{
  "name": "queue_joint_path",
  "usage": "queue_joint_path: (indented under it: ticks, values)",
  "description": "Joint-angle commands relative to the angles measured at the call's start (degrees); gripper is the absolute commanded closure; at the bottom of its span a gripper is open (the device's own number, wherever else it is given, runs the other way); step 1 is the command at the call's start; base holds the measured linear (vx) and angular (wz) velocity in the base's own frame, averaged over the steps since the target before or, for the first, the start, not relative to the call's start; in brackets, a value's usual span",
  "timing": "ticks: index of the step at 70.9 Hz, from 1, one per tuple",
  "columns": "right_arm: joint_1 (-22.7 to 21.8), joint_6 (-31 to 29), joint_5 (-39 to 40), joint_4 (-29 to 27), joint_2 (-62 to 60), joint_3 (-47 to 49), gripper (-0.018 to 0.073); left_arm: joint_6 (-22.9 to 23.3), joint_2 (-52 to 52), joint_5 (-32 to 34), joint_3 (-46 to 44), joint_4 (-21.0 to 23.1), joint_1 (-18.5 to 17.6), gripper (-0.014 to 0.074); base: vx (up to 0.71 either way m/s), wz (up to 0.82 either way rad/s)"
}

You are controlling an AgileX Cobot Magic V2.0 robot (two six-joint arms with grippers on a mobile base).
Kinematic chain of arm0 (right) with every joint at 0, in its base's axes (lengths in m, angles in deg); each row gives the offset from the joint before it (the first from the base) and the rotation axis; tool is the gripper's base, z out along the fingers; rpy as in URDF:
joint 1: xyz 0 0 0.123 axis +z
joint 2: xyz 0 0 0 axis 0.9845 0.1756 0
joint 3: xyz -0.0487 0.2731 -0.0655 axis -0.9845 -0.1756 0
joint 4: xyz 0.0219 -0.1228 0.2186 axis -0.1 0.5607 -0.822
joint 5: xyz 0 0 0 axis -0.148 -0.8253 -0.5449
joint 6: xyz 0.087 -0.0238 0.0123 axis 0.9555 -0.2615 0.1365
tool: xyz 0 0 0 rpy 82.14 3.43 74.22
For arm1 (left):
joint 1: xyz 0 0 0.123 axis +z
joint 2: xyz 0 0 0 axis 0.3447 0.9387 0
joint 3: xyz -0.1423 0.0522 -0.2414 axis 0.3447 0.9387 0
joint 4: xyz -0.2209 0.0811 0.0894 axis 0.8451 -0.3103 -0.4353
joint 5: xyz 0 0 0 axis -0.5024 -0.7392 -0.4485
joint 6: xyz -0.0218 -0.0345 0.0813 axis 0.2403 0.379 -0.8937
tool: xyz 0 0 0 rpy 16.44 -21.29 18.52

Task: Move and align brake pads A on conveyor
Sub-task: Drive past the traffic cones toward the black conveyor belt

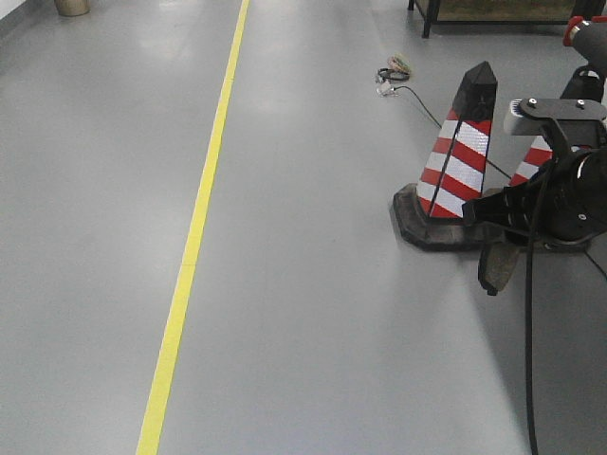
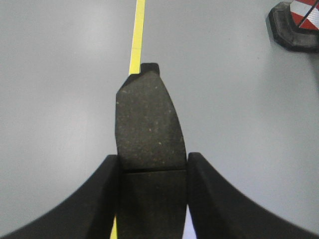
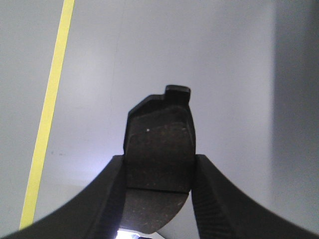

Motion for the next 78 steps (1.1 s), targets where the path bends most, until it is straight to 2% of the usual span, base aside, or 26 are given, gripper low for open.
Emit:
queue_joint_path:
  ticks: [1, 78]
  values:
    - [-0.1, -0.3, 3.2, 0.1, -2.2, 1.6, 0.0471, 0.1, -0.8, 4.3, -1.7, -0.3, -0.4, 0.0478, 0.44, -0.01]
    - [-0.1, -0.3, 3.2, 0.1, -2.2, 1.6, 0.0471, 0.1, -0.8, 4.3, -1.7, -0.3, -0.4, 0.0478, 0.42, -0.03]
